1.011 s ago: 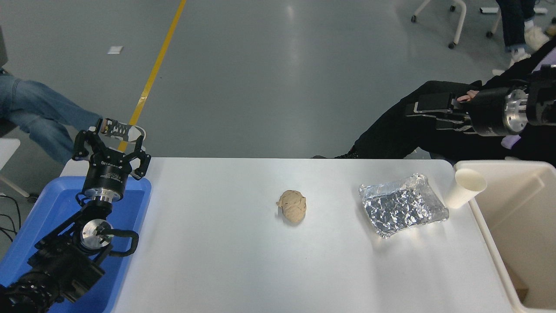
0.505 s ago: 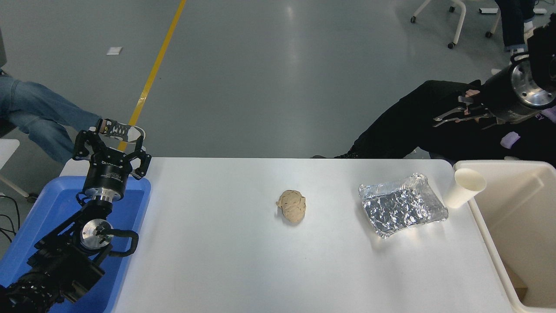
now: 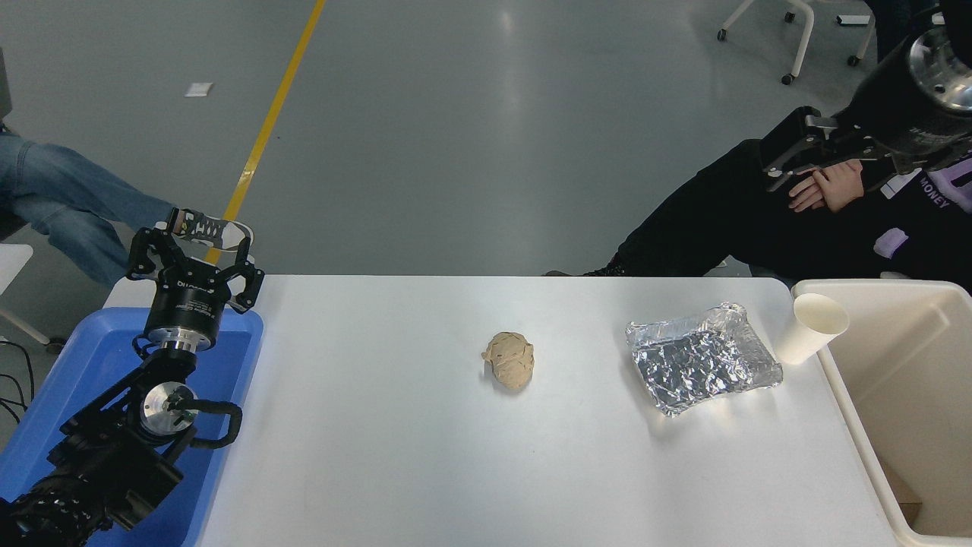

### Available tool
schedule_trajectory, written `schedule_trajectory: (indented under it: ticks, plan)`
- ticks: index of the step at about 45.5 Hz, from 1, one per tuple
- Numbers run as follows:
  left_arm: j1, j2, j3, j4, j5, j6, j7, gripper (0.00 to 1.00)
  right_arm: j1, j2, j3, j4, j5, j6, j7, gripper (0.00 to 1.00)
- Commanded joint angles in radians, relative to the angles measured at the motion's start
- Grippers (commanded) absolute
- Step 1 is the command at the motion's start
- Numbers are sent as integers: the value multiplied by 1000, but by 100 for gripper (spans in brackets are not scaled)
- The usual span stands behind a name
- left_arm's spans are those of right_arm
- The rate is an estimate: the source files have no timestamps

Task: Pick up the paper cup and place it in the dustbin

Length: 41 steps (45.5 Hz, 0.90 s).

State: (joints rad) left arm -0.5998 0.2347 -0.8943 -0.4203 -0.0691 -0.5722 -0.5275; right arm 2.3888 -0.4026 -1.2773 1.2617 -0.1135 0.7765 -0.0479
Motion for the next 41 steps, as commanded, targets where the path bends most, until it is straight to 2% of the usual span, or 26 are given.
schedule_trajectory:
  ticks: [1, 21, 31, 41]
  plan:
    - [0, 0, 0, 0, 0, 0, 1, 99, 10, -7, 6, 1, 121, 9, -10, 100]
    - [0, 0, 0, 0, 0, 0, 0, 99, -66, -7, -8, -8, 97, 9, -12, 100]
    - [0, 0, 0, 0, 0, 0, 1, 99, -146, -19, -119, -7, -1, -198, -12, 100]
    - [0, 0, 0, 0, -1, 0, 0, 99, -335, -61, -109, -60, -8, -365, -12, 100]
